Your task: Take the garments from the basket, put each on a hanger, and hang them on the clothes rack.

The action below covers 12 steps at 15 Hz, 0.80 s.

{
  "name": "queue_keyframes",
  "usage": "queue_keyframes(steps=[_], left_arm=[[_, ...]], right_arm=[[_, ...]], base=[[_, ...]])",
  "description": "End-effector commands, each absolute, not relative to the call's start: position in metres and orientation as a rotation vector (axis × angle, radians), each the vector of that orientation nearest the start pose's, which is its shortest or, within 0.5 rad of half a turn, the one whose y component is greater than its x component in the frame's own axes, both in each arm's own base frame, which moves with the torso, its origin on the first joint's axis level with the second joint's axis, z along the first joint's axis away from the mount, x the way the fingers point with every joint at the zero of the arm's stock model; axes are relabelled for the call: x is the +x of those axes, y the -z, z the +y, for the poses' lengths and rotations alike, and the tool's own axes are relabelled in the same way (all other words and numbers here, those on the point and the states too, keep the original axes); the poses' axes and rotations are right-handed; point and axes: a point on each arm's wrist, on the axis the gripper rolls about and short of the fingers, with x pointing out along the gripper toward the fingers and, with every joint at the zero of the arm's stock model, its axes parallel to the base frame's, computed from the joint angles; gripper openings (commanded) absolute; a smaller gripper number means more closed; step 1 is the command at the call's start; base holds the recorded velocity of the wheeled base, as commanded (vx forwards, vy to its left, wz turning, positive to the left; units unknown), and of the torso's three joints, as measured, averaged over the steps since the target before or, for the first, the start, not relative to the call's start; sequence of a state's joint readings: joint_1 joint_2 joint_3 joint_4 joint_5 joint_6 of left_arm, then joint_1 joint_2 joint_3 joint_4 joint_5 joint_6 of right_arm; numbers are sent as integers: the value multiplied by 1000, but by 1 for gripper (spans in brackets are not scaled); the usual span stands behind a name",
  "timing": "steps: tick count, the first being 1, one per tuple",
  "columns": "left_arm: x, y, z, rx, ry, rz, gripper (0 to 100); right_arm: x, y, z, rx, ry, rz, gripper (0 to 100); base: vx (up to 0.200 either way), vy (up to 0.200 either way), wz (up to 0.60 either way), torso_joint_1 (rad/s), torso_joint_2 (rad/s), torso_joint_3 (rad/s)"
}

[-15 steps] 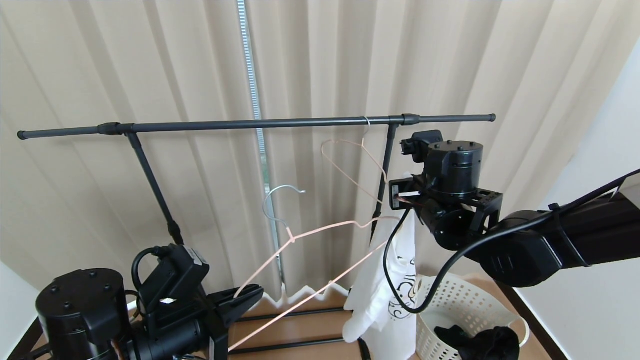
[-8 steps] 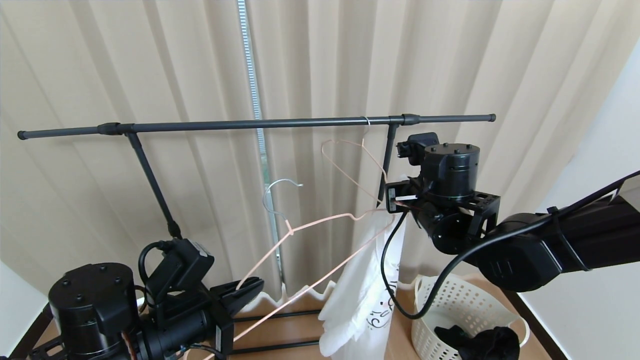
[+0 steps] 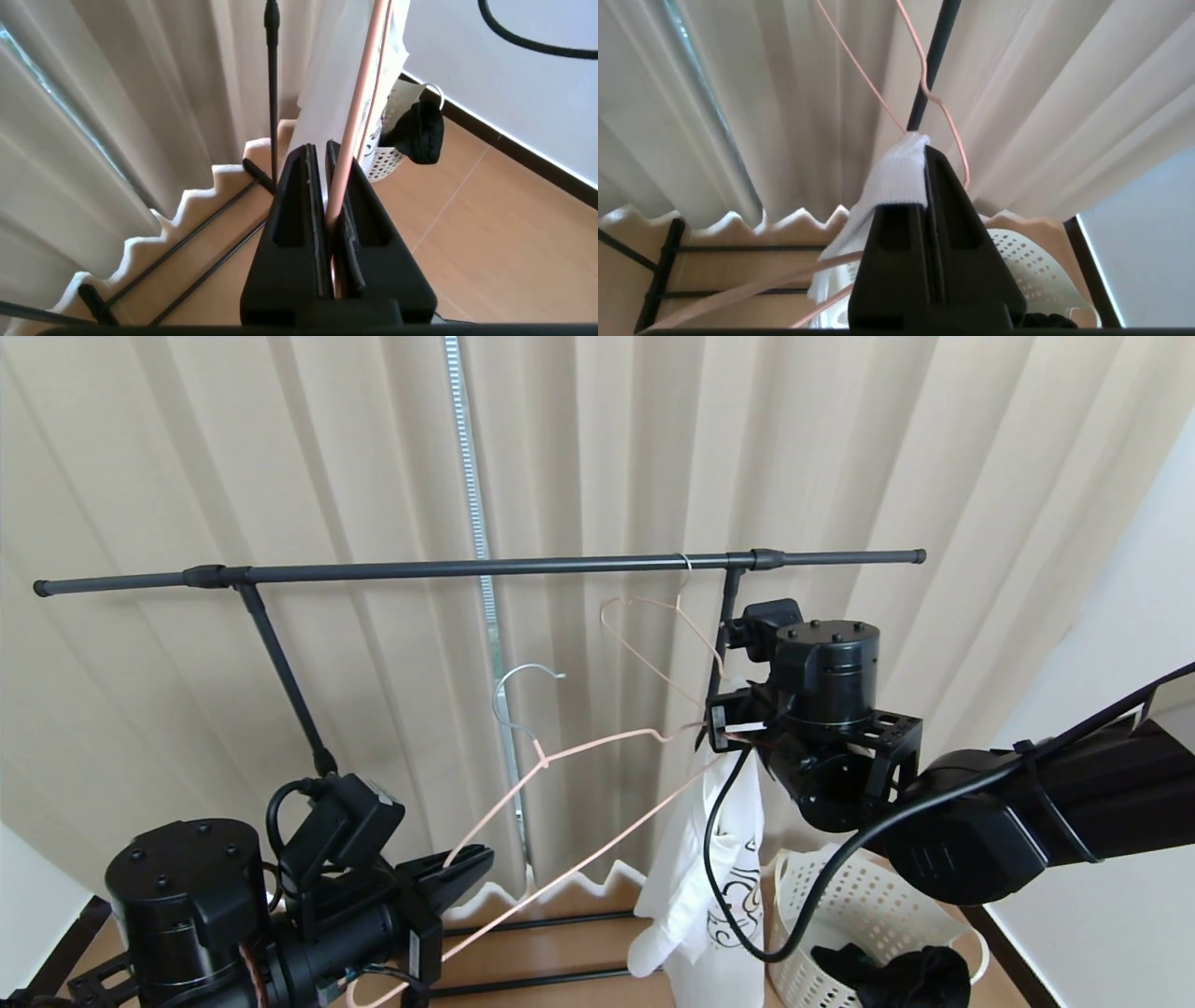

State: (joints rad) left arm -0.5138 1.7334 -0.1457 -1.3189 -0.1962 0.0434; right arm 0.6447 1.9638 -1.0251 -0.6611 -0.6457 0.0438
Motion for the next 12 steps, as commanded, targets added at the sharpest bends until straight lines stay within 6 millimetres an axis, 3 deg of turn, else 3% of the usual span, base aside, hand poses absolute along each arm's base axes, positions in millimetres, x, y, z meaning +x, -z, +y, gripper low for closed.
queue_keyframes(steps=[1, 12], left_arm=[[190, -92, -113, 73, 712, 261, 0], [194, -96, -114, 72, 665, 243, 0]], right_arm=[[303, -152, 216, -135, -6, 227, 0], [287, -149, 228, -207, 39, 225, 0]], base=[[0, 0, 0, 0, 0, 0], [0, 0, 0, 0, 0, 0]])
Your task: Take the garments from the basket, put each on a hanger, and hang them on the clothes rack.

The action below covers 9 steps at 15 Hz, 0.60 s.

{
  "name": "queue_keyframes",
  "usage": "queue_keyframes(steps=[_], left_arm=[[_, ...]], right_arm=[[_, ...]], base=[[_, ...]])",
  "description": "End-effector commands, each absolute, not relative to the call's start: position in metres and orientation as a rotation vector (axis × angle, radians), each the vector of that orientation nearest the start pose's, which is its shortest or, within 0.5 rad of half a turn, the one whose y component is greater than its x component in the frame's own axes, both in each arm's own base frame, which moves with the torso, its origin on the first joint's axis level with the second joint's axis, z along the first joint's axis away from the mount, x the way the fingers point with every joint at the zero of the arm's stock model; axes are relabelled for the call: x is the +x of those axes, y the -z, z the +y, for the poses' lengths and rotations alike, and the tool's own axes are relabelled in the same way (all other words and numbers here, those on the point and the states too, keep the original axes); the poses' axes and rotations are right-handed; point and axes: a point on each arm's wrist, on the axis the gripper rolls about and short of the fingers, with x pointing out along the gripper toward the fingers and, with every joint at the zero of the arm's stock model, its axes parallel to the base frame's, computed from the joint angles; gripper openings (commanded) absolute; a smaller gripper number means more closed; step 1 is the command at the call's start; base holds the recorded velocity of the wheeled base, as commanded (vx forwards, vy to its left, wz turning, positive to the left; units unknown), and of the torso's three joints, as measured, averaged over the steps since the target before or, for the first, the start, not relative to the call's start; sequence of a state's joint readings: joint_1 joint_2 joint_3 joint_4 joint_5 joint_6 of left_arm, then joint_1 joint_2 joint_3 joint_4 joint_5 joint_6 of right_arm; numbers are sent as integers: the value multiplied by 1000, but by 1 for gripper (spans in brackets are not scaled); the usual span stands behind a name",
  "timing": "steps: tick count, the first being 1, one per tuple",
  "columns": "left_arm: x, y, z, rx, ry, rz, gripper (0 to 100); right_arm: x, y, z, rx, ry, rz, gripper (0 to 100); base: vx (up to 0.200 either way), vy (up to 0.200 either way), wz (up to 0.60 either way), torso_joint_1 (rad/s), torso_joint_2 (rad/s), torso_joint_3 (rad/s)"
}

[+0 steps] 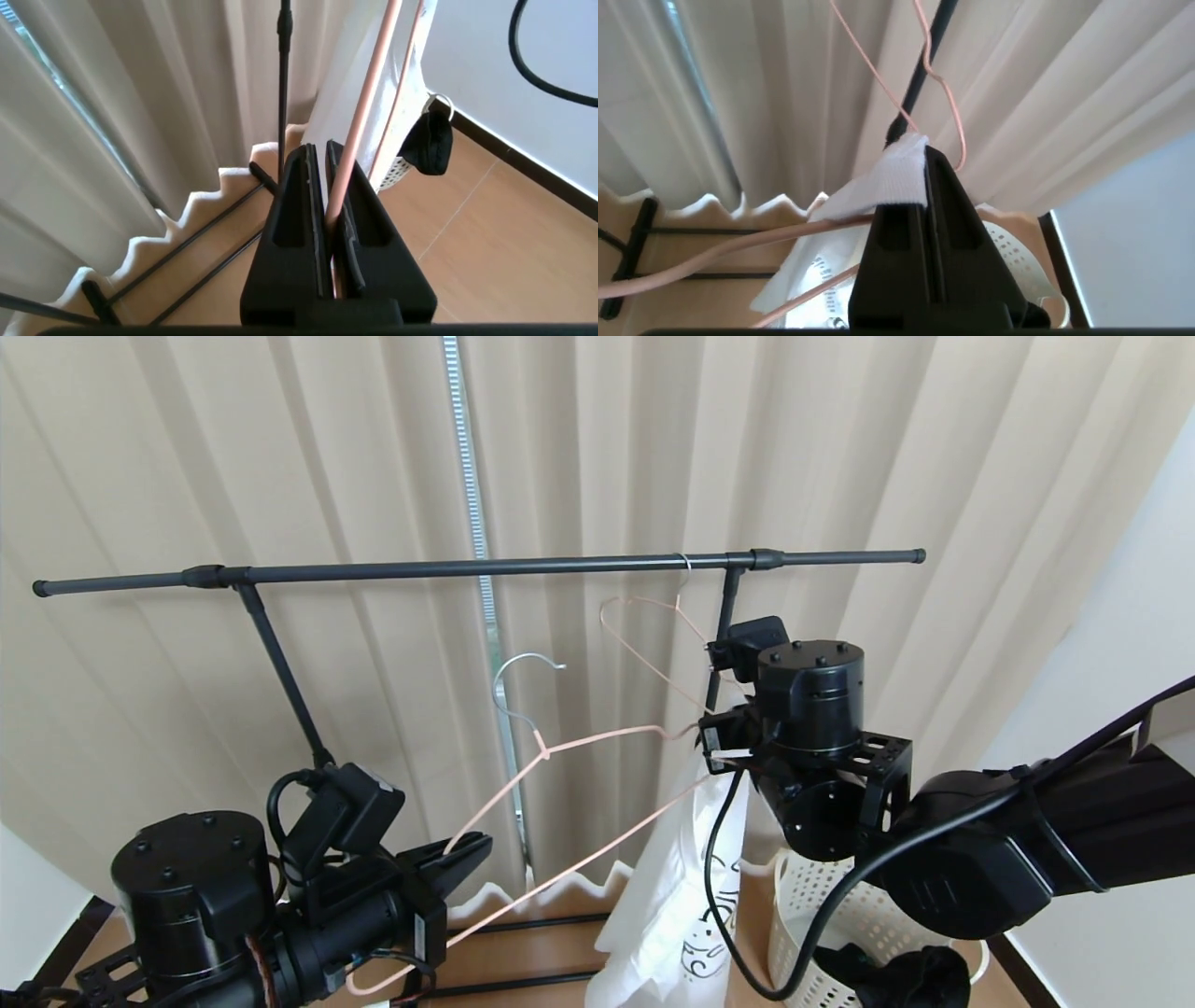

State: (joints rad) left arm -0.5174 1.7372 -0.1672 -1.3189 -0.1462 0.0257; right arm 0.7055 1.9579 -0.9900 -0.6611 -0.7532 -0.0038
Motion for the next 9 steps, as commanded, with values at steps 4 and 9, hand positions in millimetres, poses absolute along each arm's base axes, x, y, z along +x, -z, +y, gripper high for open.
queue_keyframes(steps=[4, 9], left_arm=[[192, -96, -117, 79, 666, 242, 0], [195, -97, -120, 90, 602, 228, 0]], right_arm=[[269, -151, 249, -224, 53, 203, 0], [277, -164, 250, -171, 74, 165, 0]], base=[[0, 0, 0, 0, 0, 0], [0, 0, 0, 0, 0, 0]])
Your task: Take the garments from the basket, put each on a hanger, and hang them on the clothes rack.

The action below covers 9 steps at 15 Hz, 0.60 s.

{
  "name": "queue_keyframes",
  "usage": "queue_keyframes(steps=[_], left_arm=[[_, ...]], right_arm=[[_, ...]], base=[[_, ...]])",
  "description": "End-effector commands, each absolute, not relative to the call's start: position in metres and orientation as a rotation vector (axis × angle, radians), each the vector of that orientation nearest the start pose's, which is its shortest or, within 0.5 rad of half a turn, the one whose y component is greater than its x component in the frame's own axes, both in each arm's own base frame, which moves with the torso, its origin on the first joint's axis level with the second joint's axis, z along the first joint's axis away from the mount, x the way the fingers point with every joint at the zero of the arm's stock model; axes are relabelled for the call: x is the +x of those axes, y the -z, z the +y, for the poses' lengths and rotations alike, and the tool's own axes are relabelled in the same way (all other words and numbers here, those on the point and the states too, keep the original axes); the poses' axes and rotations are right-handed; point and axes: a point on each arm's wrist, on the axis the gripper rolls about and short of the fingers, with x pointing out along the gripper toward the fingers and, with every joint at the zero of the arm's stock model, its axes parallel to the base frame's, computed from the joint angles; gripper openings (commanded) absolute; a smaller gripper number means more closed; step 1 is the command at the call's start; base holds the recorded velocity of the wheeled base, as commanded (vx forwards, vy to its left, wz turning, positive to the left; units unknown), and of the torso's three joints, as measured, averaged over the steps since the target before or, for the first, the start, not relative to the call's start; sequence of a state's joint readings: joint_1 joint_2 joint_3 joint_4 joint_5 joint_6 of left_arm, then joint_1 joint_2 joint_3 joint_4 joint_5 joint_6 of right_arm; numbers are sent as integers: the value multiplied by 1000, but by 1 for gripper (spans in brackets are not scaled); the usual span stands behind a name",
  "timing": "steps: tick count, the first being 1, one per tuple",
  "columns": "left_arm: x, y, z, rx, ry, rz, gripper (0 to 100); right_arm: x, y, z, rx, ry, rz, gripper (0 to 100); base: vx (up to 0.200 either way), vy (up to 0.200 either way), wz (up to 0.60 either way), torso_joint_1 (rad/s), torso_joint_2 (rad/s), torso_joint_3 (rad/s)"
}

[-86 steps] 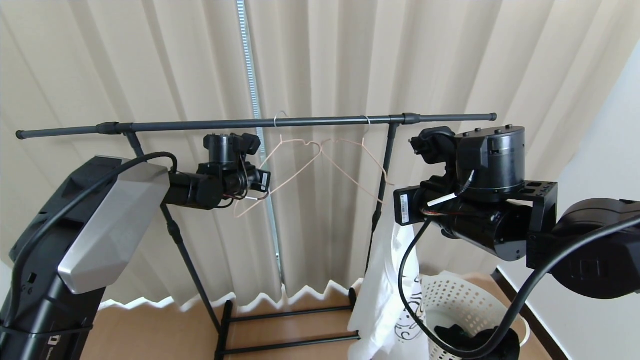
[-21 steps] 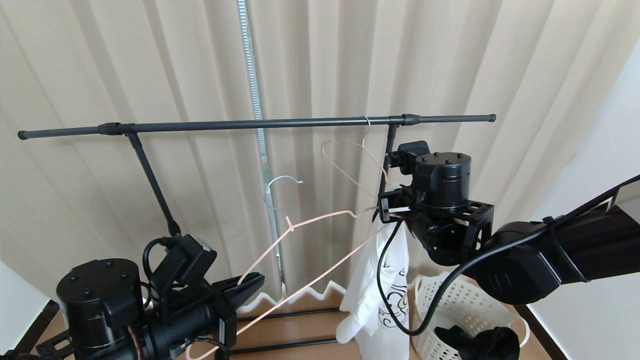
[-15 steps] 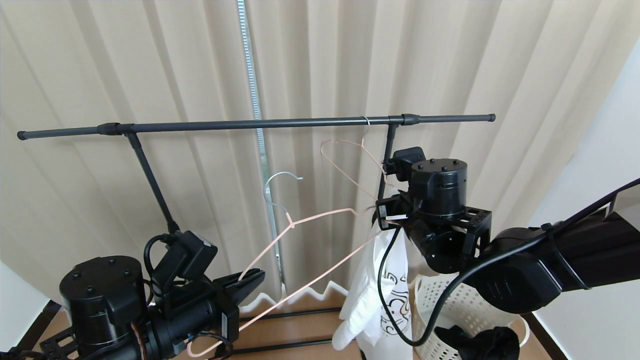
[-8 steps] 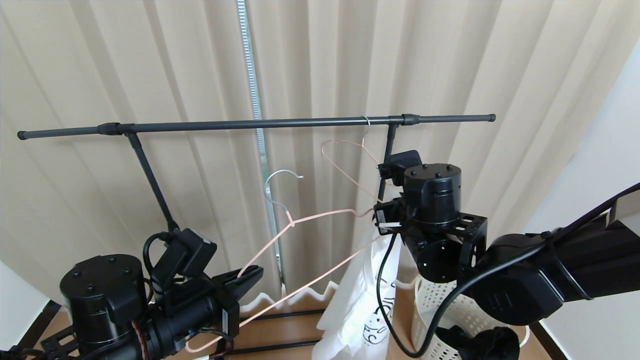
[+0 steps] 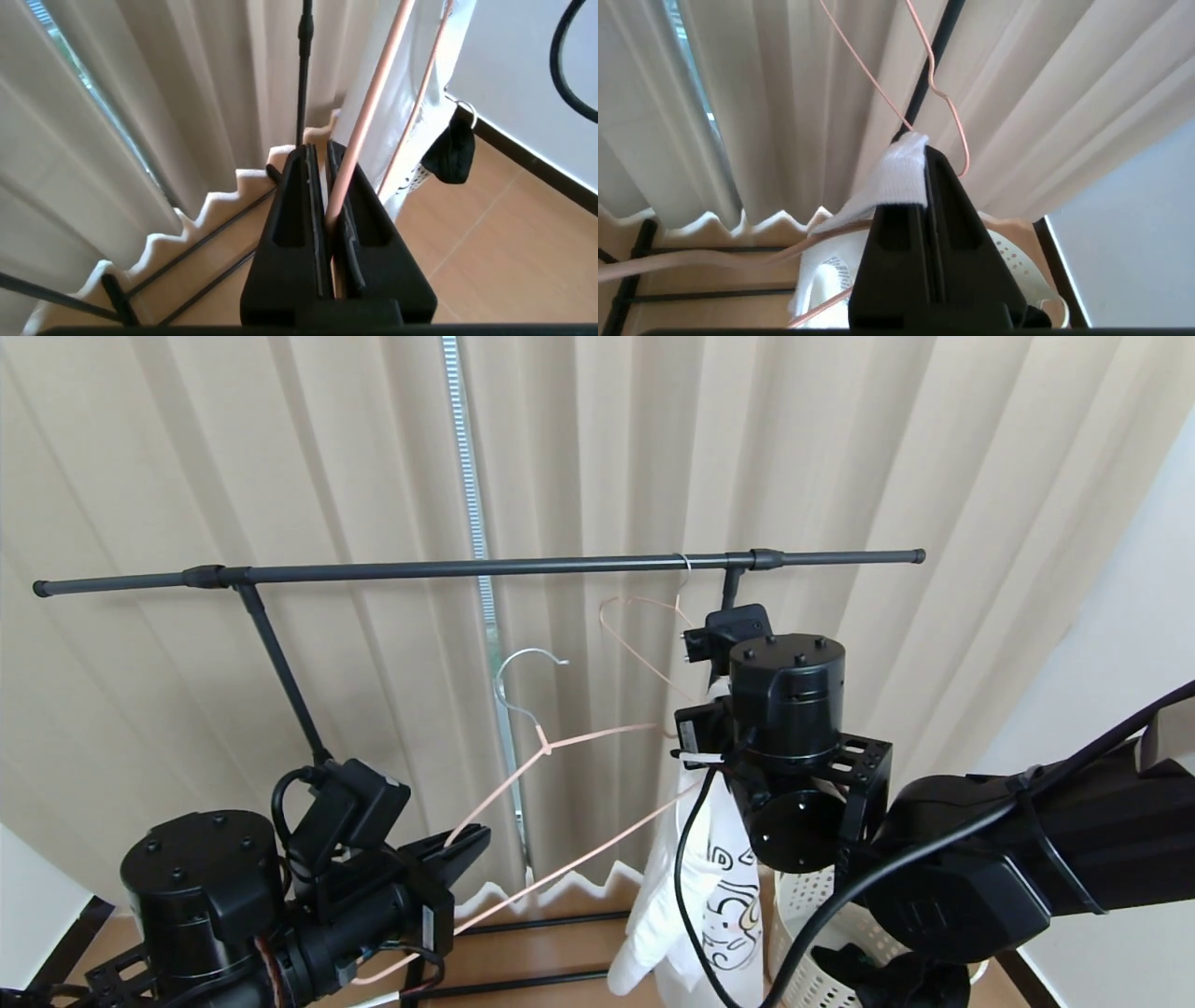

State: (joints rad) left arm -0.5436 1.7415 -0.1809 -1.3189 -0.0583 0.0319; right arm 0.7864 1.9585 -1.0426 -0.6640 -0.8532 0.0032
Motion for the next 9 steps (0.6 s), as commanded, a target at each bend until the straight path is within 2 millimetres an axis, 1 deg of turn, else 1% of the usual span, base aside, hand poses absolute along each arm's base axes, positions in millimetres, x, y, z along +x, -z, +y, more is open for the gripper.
queue_keyframes(steps=[1, 3, 8, 9], left_arm=[[197, -99, -121, 89, 581, 218, 0], [203, -99, -122, 90, 525, 210, 0], [211, -104, -126, 69, 452, 183, 0], [213, -104, -127, 60, 445, 184, 0]], right_arm=[[291, -170, 243, -132, 115, 150, 0], [305, -171, 236, -104, 153, 142, 0], [307, -170, 235, -104, 157, 145, 0], [308, -165, 237, -113, 156, 153, 0]], base=[[0, 0, 0, 0, 0, 0], [0, 0, 0, 0, 0, 0], [0, 0, 0, 0, 0, 0], [0, 0, 0, 0, 0, 0]])
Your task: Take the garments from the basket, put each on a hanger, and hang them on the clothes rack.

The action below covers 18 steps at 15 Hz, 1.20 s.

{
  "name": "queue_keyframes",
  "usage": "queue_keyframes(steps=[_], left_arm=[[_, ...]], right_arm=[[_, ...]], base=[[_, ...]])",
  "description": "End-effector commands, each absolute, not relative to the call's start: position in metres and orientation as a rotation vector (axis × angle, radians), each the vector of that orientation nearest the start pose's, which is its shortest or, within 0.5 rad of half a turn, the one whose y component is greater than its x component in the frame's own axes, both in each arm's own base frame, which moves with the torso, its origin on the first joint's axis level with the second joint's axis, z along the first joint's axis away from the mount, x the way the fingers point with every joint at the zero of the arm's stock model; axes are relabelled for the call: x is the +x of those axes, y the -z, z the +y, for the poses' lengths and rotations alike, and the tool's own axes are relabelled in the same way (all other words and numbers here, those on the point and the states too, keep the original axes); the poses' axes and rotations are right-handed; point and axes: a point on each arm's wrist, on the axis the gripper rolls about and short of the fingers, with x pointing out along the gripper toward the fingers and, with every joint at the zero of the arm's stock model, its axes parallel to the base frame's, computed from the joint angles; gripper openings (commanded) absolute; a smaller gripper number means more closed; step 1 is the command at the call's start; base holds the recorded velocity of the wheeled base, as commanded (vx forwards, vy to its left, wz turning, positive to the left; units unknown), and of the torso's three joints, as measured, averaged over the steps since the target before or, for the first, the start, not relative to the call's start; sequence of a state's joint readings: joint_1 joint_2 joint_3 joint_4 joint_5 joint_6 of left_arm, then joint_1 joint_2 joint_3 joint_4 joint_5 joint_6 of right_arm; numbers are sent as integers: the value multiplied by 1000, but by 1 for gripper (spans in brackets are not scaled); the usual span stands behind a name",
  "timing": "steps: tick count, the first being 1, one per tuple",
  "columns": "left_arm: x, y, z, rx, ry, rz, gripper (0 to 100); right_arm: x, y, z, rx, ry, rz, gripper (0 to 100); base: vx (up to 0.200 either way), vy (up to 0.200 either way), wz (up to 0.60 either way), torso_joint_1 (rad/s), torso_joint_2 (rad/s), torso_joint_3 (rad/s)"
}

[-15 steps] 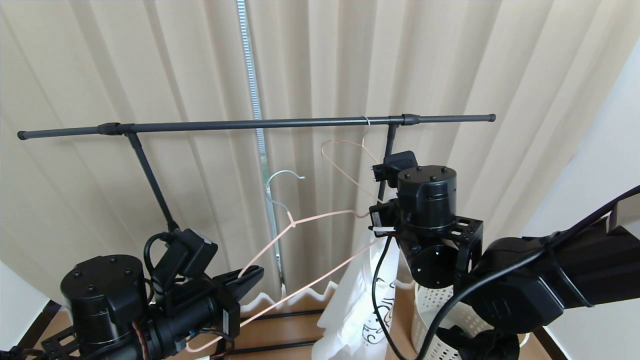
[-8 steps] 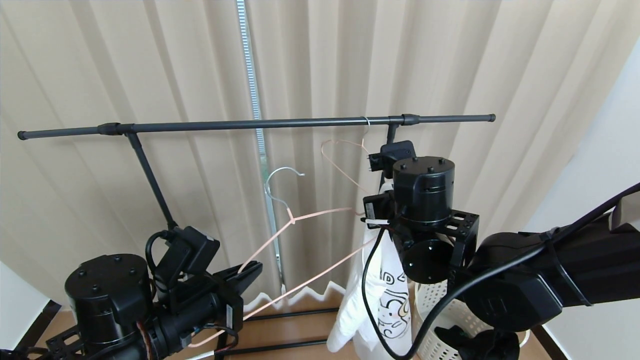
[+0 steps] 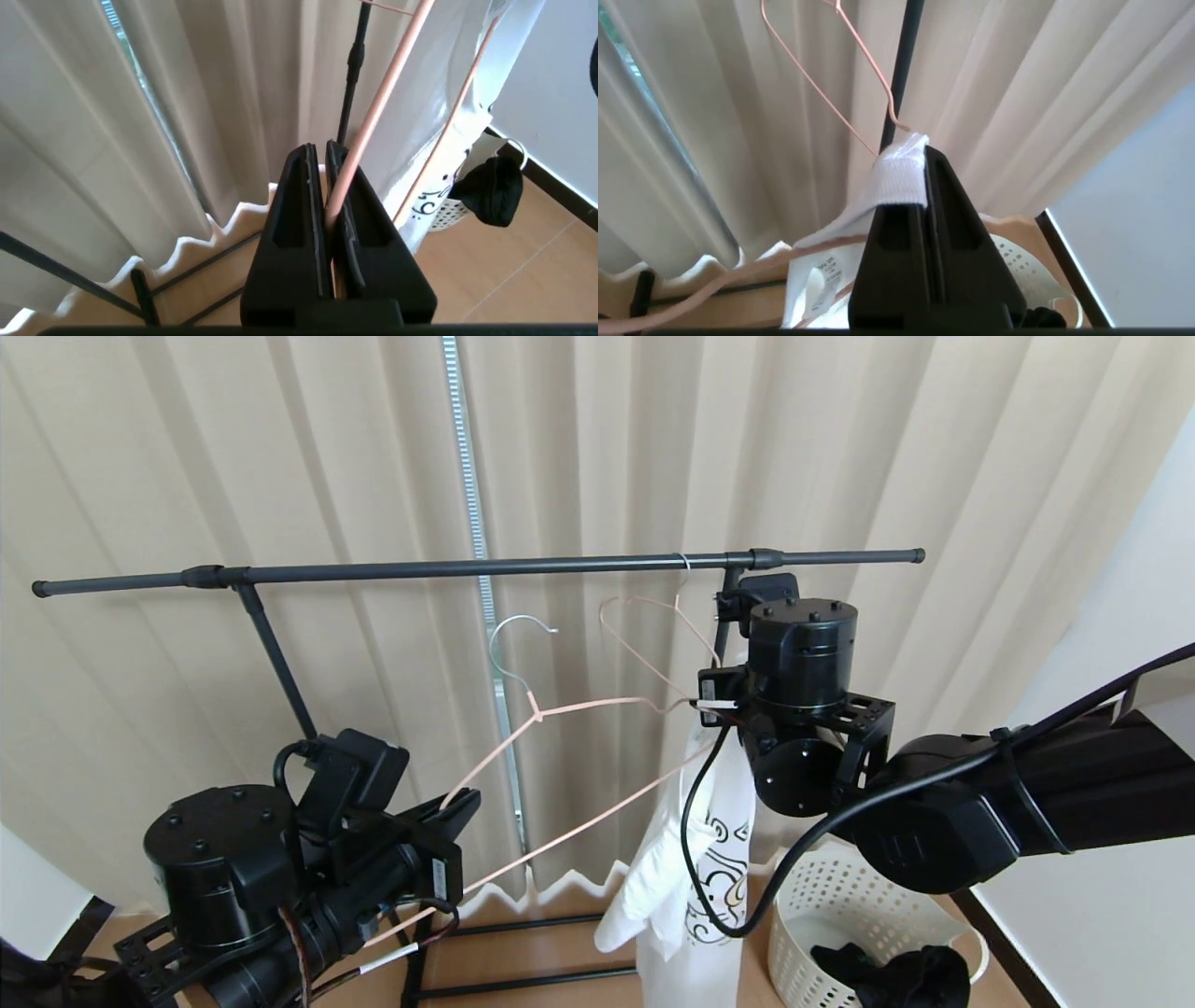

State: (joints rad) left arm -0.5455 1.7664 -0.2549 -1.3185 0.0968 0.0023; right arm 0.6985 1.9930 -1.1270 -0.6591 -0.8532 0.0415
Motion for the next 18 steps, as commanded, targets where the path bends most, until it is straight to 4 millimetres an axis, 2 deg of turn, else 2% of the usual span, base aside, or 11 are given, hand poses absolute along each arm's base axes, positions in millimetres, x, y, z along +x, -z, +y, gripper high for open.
queue_keyframes(steps=[1, 5, 10, 18], left_arm=[[213, -104, -127, 58, 445, 183, 0], [214, -104, -128, 59, 445, 184, 0], [215, -102, -131, 62, 438, 191, 0], [211, -100, -135, 56, 454, 198, 0]], right_arm=[[307, -165, 239, -111, 151, 153, 0], [292, -161, 251, -129, 103, 163, 0], [266, -155, 276, -135, 11, 170, 0], [236, -162, 300, -60, -84, 152, 0]], base=[[0, 0, 0, 0, 0, 0], [0, 0, 0, 0, 0, 0], [0, 0, 0, 0, 0, 0], [0, 0, 0, 0, 0, 0]])
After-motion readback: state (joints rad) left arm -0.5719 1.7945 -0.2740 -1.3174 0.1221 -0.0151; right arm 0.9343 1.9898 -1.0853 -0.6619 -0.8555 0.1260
